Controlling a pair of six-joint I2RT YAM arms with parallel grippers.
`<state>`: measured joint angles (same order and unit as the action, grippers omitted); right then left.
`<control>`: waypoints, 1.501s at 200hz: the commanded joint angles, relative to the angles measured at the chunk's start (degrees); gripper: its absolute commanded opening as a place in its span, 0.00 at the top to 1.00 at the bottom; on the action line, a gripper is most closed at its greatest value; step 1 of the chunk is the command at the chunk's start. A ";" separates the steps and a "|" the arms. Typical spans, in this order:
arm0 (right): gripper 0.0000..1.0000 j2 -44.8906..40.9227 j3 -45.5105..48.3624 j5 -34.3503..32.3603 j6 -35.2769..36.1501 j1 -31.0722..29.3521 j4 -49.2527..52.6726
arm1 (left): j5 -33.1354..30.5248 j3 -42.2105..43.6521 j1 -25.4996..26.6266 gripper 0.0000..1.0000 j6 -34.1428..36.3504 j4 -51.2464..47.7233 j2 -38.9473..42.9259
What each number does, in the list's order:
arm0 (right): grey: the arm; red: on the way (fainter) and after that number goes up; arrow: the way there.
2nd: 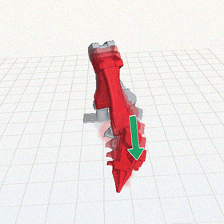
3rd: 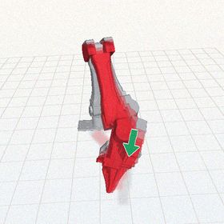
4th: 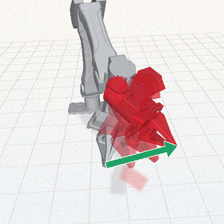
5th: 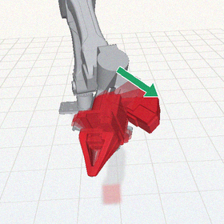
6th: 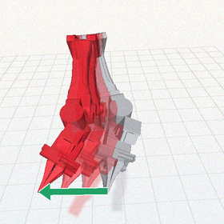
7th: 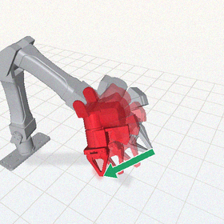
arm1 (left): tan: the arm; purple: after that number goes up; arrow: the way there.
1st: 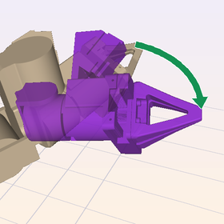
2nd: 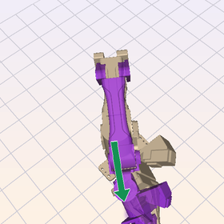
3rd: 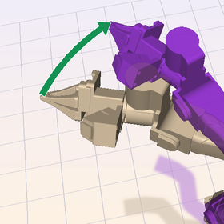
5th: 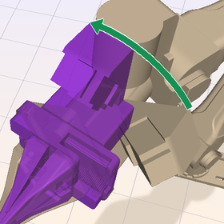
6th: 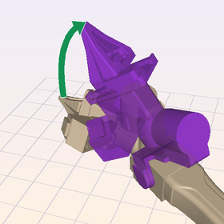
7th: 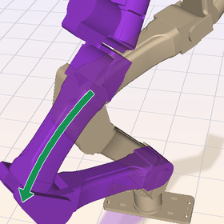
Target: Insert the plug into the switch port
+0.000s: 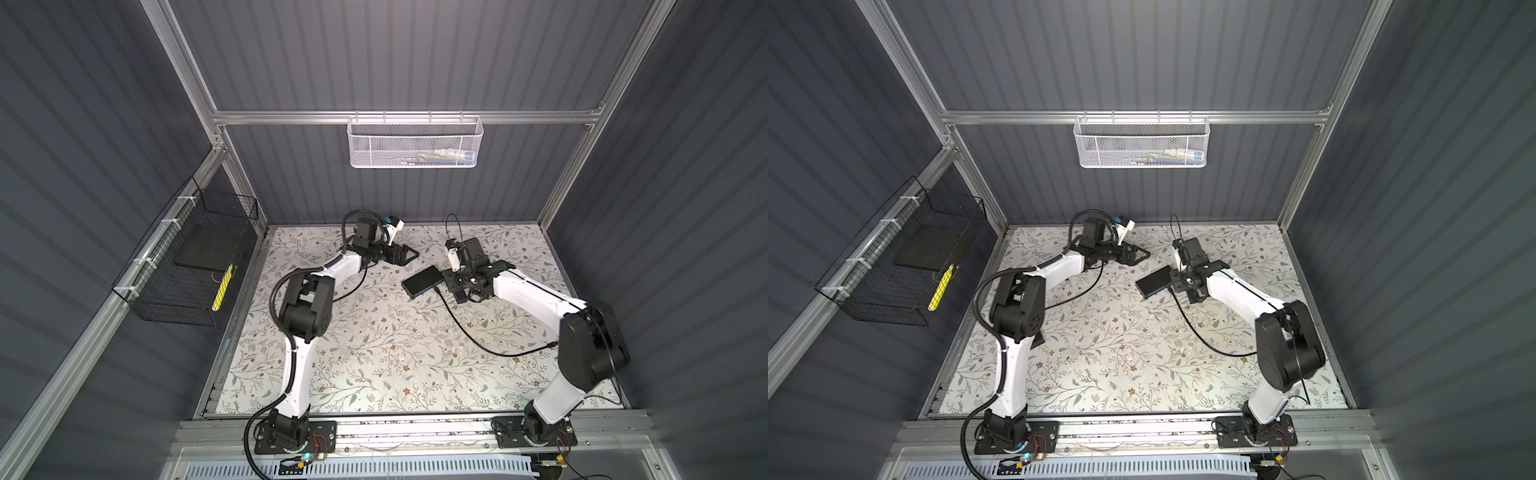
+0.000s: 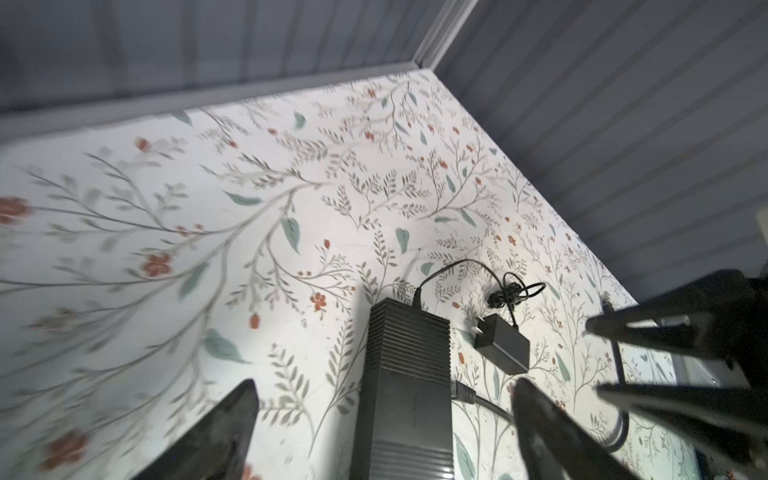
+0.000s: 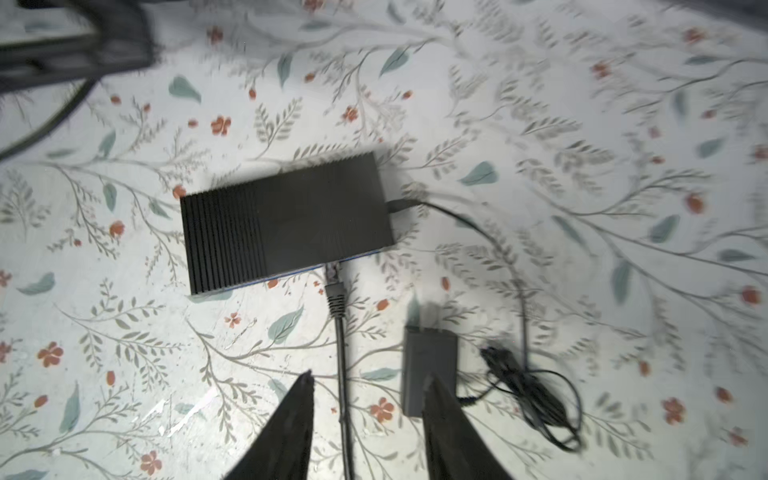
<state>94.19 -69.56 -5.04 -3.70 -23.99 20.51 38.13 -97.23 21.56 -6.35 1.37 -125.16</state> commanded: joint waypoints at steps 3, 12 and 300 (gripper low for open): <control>0.48 -7.25 3.67 -5.51 0.95 3.67 -4.20 | -10.45 7.54 -1.50 0.00 1.63 4.11 11.77; 0.44 -9.92 5.51 -8.28 0.97 4.55 -5.97 | -15.43 10.46 -2.06 0.00 2.29 3.87 15.65; 0.01 -13.42 49.23 -12.97 2.90 20.95 -71.96 | -48.23 68.11 -14.85 0.00 10.72 42.61 31.84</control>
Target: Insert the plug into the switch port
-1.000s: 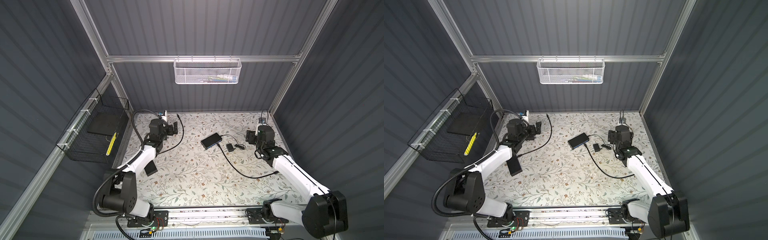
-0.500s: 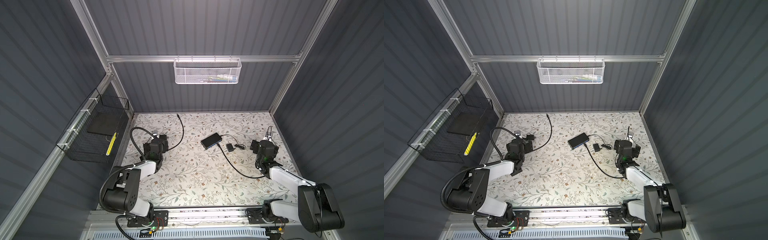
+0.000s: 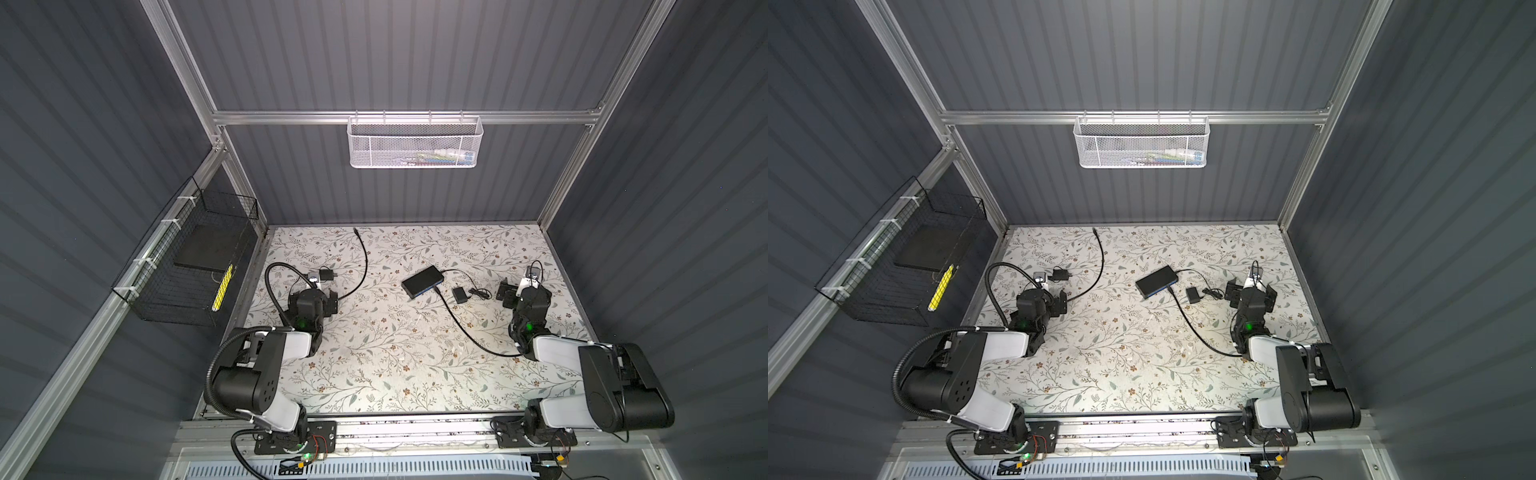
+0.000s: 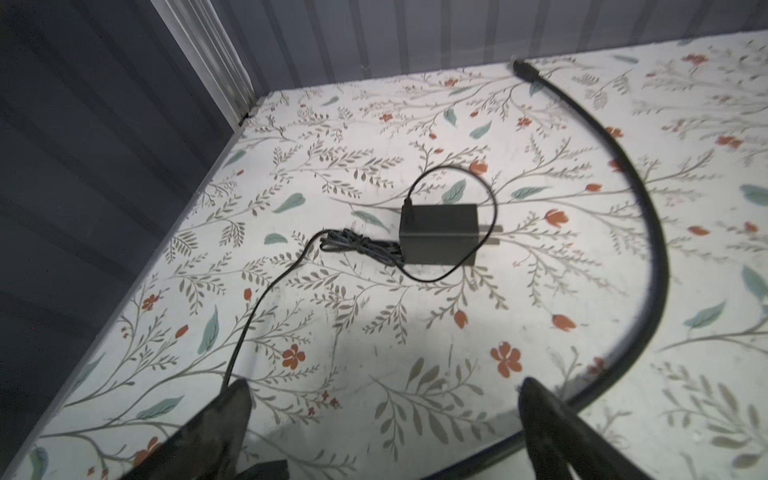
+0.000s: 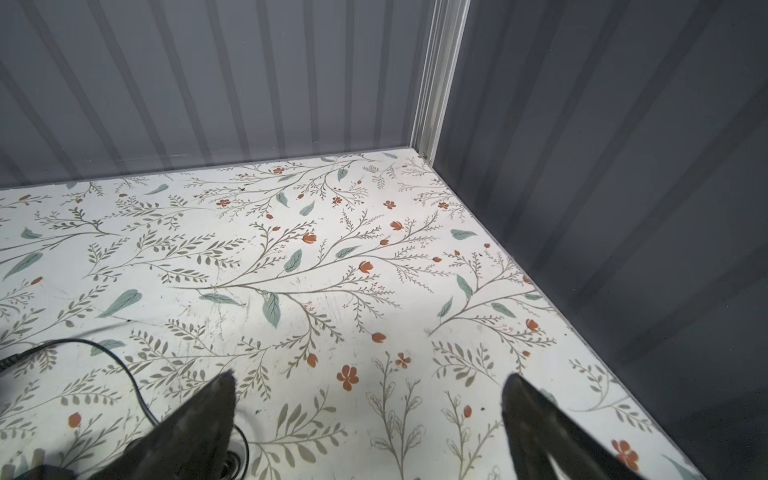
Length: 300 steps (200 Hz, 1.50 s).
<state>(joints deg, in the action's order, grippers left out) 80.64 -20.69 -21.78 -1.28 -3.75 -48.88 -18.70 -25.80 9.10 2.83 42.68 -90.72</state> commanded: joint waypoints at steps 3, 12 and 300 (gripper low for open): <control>0.01 0.31 0.47 4.06 0.56 0.86 -3.14 | 9.86 -3.45 -2.78 0.00 1.60 1.16 -3.15; 0.01 0.39 0.64 5.07 0.58 1.17 -3.48 | 12.31 -3.34 -4.26 0.00 0.98 2.99 -5.24; 0.01 2.95 2.29 21.27 -0.30 6.11 -7.37 | 20.18 -0.66 -8.81 0.00 -1.60 10.30 -7.53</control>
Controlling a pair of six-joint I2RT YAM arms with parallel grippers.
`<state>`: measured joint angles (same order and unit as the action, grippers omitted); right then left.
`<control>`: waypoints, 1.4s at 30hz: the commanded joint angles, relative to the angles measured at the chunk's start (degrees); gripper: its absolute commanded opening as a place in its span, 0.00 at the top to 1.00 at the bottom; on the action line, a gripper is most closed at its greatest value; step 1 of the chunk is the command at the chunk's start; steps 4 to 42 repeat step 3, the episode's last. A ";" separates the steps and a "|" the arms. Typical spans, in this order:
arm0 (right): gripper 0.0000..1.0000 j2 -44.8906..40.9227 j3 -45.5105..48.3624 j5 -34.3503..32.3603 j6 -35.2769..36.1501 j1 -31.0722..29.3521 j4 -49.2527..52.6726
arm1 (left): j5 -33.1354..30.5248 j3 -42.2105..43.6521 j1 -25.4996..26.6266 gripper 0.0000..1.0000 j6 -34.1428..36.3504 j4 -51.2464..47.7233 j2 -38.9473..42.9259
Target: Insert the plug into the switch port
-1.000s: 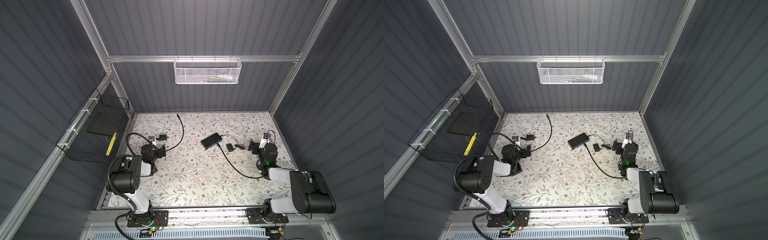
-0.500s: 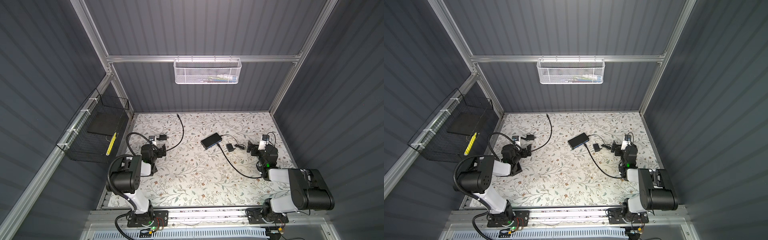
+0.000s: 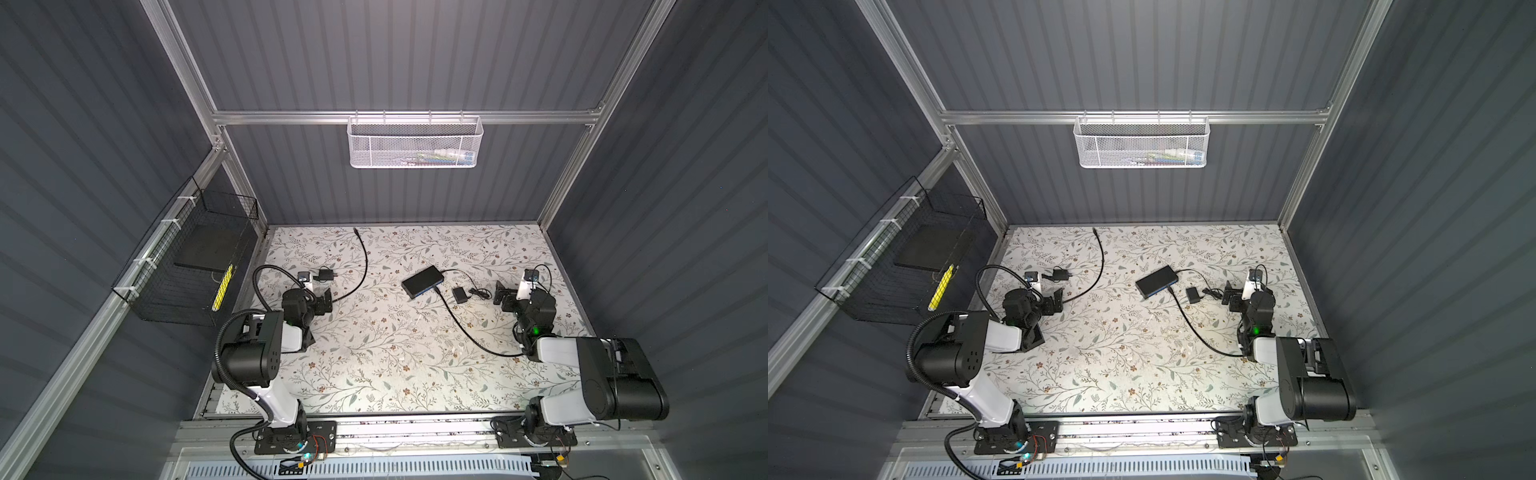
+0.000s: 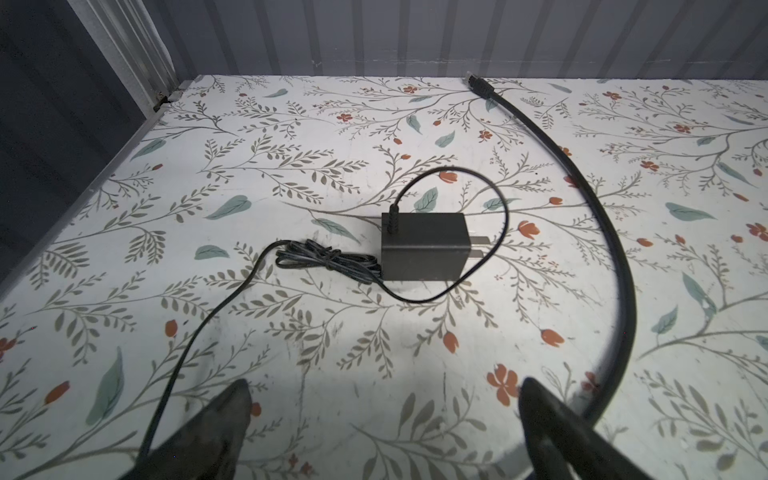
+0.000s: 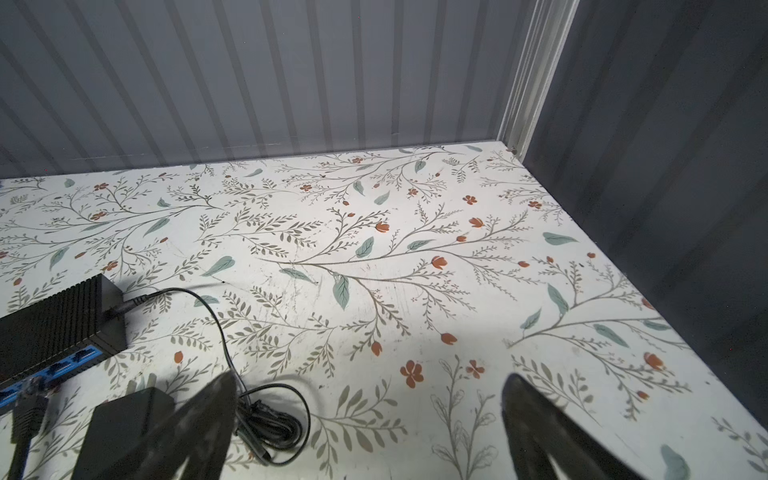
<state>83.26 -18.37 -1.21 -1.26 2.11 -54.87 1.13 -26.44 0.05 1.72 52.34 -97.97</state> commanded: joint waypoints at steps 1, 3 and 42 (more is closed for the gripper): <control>0.01 0.32 -0.01 0.74 -0.33 0.26 -1.38 | 0.36 -0.02 0.23 0.00 -0.49 0.65 -0.23; 0.01 0.34 -0.08 0.77 -0.33 0.25 -1.36 | 0.39 -0.01 0.30 0.00 -0.49 0.83 -0.20; 0.01 0.34 -0.08 0.77 -0.33 0.25 -1.36 | 0.39 -0.01 0.30 0.00 -0.49 0.83 -0.20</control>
